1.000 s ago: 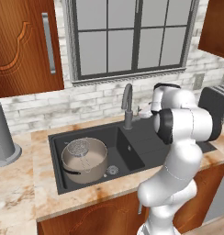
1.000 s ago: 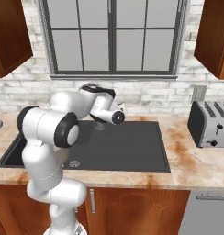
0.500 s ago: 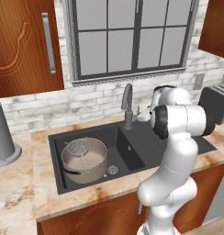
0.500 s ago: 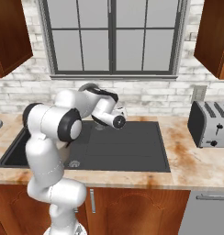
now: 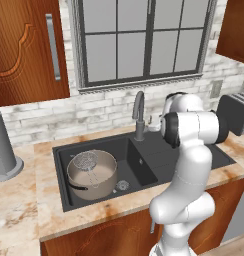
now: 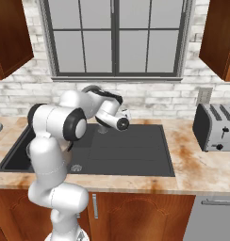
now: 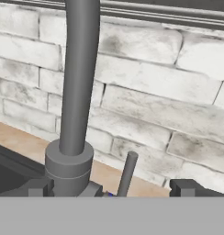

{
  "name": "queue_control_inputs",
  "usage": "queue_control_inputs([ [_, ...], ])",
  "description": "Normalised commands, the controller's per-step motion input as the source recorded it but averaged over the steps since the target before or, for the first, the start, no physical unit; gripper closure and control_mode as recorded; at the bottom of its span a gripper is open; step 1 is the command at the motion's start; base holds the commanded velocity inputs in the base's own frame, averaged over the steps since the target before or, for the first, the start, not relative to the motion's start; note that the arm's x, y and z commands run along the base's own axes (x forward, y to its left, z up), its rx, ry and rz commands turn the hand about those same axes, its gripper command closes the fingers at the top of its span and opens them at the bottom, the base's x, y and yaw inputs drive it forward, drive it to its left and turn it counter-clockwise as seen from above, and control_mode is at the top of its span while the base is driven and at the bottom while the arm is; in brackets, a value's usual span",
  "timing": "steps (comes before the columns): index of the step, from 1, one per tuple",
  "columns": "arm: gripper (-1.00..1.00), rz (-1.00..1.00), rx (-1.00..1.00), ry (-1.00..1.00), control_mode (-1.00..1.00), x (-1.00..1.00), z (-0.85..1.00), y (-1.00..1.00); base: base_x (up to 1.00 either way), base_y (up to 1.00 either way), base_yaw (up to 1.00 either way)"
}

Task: Pick the pot and strainer and place them in the sink. Then turn on the water.

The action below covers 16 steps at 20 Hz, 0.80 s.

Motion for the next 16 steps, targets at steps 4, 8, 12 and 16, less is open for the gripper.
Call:
queue_control_inputs([
  [4,-1.00,0.00,0.00,0.00,-1.00,0.21,-0.08,0.00,0.00,0.00,0.00],
  [8,-1.00,0.00,0.00,0.00,-1.00,0.28,-0.10,0.01,0.00,0.00,0.00],
  [12,-1.00,0.00,0.00,0.00,-1.00,0.30,-0.17,0.01,0.00,0.00,0.00],
  [16,-1.00,0.00,0.00,0.01,-1.00,0.31,-0.22,0.00,0.00,0.00,0.00],
])
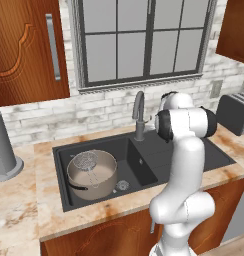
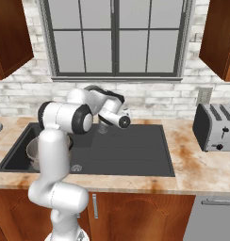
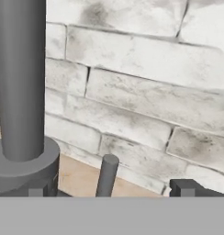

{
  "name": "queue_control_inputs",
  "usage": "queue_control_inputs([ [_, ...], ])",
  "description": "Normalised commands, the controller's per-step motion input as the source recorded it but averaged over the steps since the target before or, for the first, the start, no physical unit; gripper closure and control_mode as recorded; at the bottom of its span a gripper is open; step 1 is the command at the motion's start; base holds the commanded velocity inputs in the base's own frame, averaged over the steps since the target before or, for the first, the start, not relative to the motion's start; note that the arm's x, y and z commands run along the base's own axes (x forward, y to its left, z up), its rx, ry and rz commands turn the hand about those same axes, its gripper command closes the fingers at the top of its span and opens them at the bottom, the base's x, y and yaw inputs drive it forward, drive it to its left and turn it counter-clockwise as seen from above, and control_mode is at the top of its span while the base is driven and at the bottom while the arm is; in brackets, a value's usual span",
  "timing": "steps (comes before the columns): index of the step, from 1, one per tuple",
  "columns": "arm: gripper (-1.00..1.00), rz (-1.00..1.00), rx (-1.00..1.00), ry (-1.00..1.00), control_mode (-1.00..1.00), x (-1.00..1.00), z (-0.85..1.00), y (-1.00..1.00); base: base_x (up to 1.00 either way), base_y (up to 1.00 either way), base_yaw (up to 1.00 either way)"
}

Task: Pick the pot and strainer and place them in the sink. Then turn on the water.

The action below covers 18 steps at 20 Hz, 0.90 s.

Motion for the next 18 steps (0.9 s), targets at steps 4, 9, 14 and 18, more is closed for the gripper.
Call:
queue_control_inputs([
  [4,-1.00,0.00,0.00,0.02,-1.00,0.35,-0.22,0.00,0.00,0.00,0.00],
  [9,-1.00,0.00,0.00,0.01,-1.00,0.36,-0.12,0.00,0.00,0.00,0.00],
  [14,-1.00,0.00,0.00,0.00,-1.00,0.32,-0.01,0.00,0.00,0.00,0.00],
  [18,-1.00,0.00,0.00,0.00,-1.00,0.37,-0.03,0.00,0.00,0.00,0.00],
])
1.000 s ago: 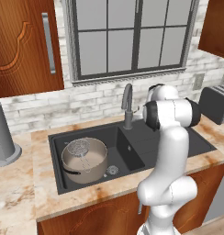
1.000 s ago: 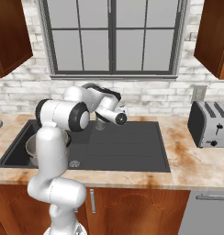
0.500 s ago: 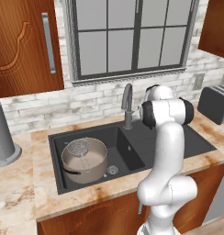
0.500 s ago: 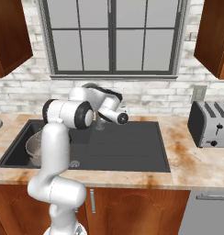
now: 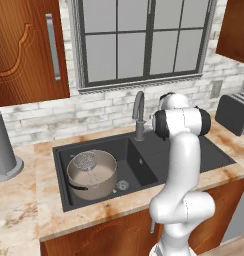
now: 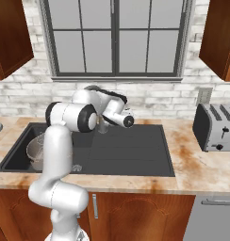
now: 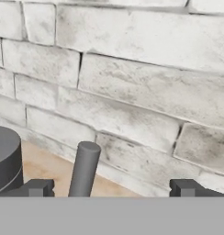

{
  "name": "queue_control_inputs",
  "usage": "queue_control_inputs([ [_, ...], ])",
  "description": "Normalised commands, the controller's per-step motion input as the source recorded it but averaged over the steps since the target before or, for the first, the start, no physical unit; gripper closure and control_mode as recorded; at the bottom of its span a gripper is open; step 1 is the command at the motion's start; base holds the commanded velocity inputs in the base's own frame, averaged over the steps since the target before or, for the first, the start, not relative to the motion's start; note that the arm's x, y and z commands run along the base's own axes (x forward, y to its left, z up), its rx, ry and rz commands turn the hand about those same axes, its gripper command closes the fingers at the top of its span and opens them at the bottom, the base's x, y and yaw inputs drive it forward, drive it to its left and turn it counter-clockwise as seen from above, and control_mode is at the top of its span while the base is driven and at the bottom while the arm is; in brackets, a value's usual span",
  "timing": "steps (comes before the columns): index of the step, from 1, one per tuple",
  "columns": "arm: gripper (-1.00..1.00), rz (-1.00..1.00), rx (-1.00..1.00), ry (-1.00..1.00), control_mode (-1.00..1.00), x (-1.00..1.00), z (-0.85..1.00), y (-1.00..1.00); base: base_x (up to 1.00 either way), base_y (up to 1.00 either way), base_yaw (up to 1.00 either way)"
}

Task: Pick the pot and strainer and place them in the sink. Then turn on the water.

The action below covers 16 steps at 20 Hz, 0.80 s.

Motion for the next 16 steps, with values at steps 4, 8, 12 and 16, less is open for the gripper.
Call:
queue_control_inputs([
  [4,-1.00,0.00,0.00,0.00,-1.00,0.40,-0.03,0.00,0.00,0.00,0.00],
  [8,-1.00,0.00,0.00,0.00,-1.00,0.39,-0.03,0.00,0.00,0.00,0.00],
  [12,1.00,0.00,0.00,0.00,-1.00,0.38,-0.08,0.03,0.00,0.00,0.00],
  [16,1.00,0.00,0.00,0.00,-1.00,0.41,-0.20,0.17,0.00,0.00,0.00],
])
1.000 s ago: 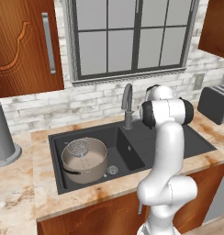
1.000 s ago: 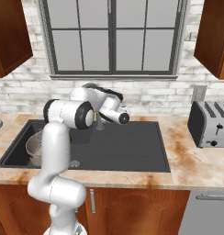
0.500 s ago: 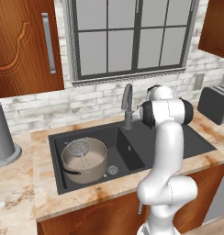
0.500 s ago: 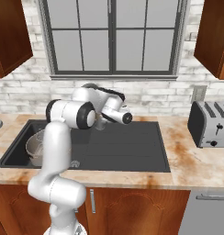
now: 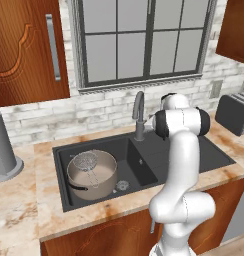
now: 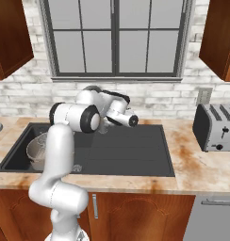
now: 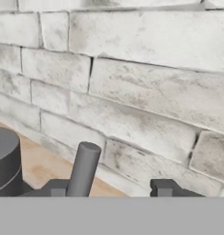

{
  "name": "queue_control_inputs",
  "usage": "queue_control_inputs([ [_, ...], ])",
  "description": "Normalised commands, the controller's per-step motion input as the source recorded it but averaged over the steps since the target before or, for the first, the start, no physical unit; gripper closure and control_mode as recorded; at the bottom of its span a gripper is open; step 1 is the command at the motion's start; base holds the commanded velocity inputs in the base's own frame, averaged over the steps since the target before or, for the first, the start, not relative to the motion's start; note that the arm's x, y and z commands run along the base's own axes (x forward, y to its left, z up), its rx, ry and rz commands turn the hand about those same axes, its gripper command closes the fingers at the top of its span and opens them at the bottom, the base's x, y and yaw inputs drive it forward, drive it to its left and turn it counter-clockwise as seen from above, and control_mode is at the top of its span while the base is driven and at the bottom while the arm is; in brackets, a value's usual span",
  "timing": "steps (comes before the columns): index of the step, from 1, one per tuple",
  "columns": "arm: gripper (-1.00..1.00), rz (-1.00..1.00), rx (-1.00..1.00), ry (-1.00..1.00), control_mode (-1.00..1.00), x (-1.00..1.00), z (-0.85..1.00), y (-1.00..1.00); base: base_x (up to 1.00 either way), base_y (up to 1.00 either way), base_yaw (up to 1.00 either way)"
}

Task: Pick the pot and strainer and place them in the sink. Then turn on the water.

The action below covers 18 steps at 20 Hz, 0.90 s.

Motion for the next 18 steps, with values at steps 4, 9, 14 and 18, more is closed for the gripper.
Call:
queue_control_inputs([
  [4,1.00,0.00,0.00,0.02,-1.00,0.44,-0.12,0.03,0.00,0.00,0.00],
  [9,1.00,0.00,0.00,0.03,-1.00,0.42,-0.08,0.00,0.00,0.00,0.00],
  [14,1.00,0.00,0.02,0.07,-1.00,0.51,-0.01,0.00,0.00,0.00,0.00],
  [18,1.00,0.00,0.05,0.06,-1.00,0.42,0.07,-0.14,0.00,0.00,0.00],
])
